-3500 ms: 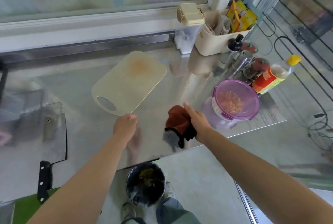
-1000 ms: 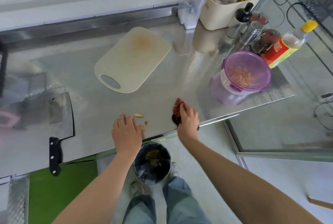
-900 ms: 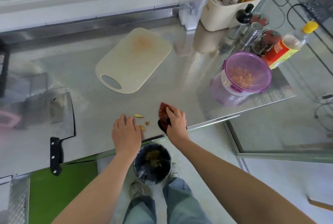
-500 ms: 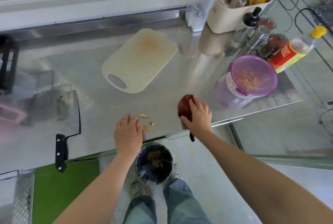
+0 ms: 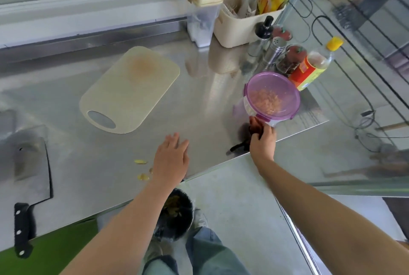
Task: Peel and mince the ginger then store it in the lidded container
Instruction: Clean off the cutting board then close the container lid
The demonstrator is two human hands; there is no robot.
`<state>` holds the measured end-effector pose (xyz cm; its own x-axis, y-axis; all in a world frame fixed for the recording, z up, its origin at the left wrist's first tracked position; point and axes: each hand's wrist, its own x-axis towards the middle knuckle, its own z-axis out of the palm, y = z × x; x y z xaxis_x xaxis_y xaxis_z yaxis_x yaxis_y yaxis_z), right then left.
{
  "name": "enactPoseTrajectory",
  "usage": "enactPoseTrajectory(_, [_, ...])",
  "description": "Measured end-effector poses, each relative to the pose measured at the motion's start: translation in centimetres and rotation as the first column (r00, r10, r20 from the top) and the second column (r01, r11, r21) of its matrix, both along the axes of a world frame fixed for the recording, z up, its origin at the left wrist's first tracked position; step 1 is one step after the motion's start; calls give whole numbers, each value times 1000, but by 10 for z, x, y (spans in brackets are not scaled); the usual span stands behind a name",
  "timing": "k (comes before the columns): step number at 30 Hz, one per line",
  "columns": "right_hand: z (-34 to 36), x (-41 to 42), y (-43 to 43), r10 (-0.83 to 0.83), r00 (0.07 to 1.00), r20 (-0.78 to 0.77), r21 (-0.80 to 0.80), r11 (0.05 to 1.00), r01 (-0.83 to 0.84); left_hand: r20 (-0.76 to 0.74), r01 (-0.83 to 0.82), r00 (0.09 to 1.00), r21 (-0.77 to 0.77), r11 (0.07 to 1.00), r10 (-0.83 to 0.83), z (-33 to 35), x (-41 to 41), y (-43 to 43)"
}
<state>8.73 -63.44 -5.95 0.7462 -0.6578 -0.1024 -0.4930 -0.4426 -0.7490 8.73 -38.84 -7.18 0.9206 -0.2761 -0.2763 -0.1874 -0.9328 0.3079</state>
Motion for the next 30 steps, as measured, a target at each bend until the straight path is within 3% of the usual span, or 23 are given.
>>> enactPoseTrajectory(5, [-8, 23, -27, 28, 1000, -8, -10, 1000, -29, -48, -64, 996, 103, 993, 69, -1, 10, -25])
enactPoseTrajectory(9, [-19, 40, -42, 14, 999, -45, -101, 995, -19, -13, -83, 996, 91, 992, 85, 4, 14, -26])
enactPoseTrajectory(13, [-35, 37, -23, -4, 964, -266, -263, 962, -69, 4, -101, 995, 44, 994, 101, 6, 15, -24])
enactPoseTrajectory(16, [-40, 30, 10, 191, 926, -324, -282, 915, -287, 11, -113, 993, -10, 993, 114, 5, 17, -22])
enactPoseTrajectory(18, [-42, 18, 39, 401, 880, -254, -250, 852, -460, 11, -131, 991, -45, 990, 132, 5, 18, -19])
enactPoseTrajectory(21, [-37, 6, 68, 682, 720, -128, -133, 708, -694, -12, -125, 992, -88, 988, 125, 5, 20, -15])
enactPoseTrajectory(22, [-35, 10, 69, 689, 721, -78, -119, 711, -693, -31, -123, 992, -105, 987, 121, 6, 20, -13])
enactPoseTrajectory(24, [-29, 25, 61, 564, 825, 15, -147, 818, -556, -58, -134, 990, -136, 982, 127, 7, 21, -6])
enactPoseTrajectory(26, [-29, 39, 45, 374, 926, -54, -204, 903, -377, -63, -139, 989, -143, 980, 131, 8, 19, 1])
enactPoseTrajectory(28, [-31, 38, 44, 328, 912, -247, -239, 891, -386, -69, -115, 992, -138, 984, 107, 6, 16, 9])
enactPoseTrajectory(30, [-32, 27, 59, 472, 848, -240, -216, 826, -521, -86, -99, 993, -160, 982, 86, 5, 14, 12])
